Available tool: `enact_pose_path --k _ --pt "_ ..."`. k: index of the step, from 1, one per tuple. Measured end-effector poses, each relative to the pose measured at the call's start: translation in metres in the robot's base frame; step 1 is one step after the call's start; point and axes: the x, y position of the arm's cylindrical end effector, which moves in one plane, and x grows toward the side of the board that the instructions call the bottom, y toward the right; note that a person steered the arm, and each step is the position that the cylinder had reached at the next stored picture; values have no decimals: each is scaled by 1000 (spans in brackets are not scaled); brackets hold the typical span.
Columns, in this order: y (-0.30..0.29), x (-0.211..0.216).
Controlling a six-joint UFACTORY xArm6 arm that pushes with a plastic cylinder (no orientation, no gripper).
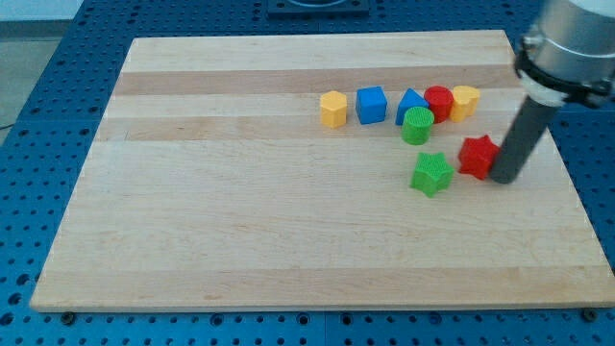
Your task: Slide the red star into the green star
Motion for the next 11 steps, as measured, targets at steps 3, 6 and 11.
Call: enact_pose_path --k 3,6,11 --pt "56 -18" --pt "-34 -24" --pt "2 19"
